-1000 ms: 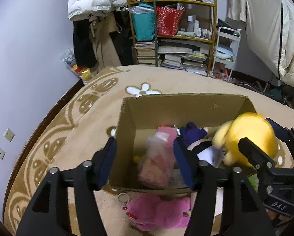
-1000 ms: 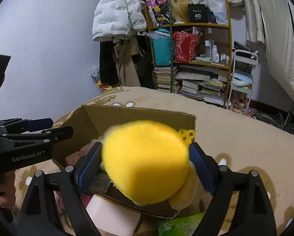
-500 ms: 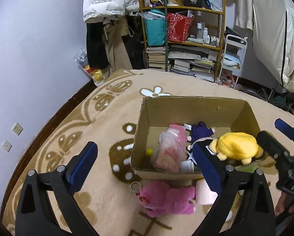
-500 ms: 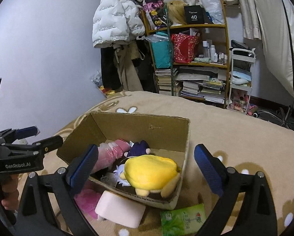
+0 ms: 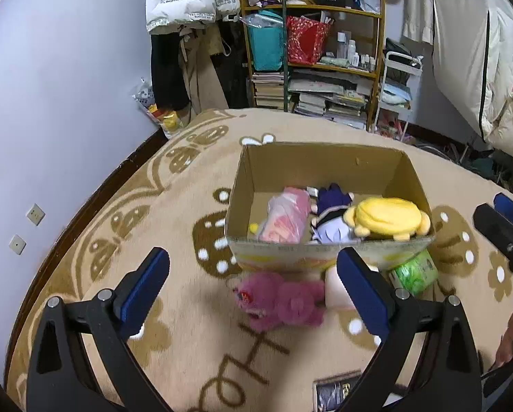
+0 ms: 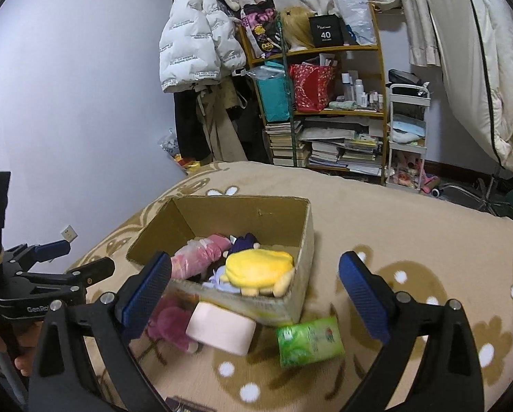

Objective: Organize soft objects
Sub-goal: 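Open the right tool to drop the yellow plush into the box, then lower the left tool to the black Face pack while the right tool reaches the green tissue pack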

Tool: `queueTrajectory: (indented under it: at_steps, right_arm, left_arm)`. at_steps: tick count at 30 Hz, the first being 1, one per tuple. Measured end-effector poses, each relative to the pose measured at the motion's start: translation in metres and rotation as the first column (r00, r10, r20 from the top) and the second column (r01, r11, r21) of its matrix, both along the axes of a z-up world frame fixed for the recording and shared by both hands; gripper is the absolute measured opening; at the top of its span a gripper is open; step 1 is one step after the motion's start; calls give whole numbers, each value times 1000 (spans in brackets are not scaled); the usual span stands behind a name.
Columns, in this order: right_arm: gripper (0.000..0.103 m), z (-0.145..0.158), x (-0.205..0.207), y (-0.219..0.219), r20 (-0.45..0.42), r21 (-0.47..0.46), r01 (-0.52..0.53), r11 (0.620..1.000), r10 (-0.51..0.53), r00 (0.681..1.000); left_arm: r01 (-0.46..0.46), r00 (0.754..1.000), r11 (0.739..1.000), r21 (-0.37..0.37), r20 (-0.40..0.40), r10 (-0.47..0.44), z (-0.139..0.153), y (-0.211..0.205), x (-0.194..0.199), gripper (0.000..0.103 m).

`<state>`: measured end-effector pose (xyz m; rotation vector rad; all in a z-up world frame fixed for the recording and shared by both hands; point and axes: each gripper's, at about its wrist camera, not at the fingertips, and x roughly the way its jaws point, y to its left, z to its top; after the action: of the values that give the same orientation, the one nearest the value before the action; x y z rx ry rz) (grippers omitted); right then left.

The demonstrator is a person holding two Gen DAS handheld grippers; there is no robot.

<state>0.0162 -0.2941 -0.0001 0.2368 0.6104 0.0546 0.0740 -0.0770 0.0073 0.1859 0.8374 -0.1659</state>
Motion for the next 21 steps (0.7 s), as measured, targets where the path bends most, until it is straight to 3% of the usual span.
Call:
queueTrajectory:
  at_steps: [9, 21]
  right_arm:
    - [102, -4, -12, -6, -86, 2, -22, 1000, 22, 996]
    - [102, -55, 11, -16, -315, 9, -77, 997, 76, 946]
  left_arm:
    - [16, 996, 1000, -14, -89, -17, -9, 0, -27, 97]
    - [0, 969, 1000, -14, -249, -3, -57, -13, -37, 97]
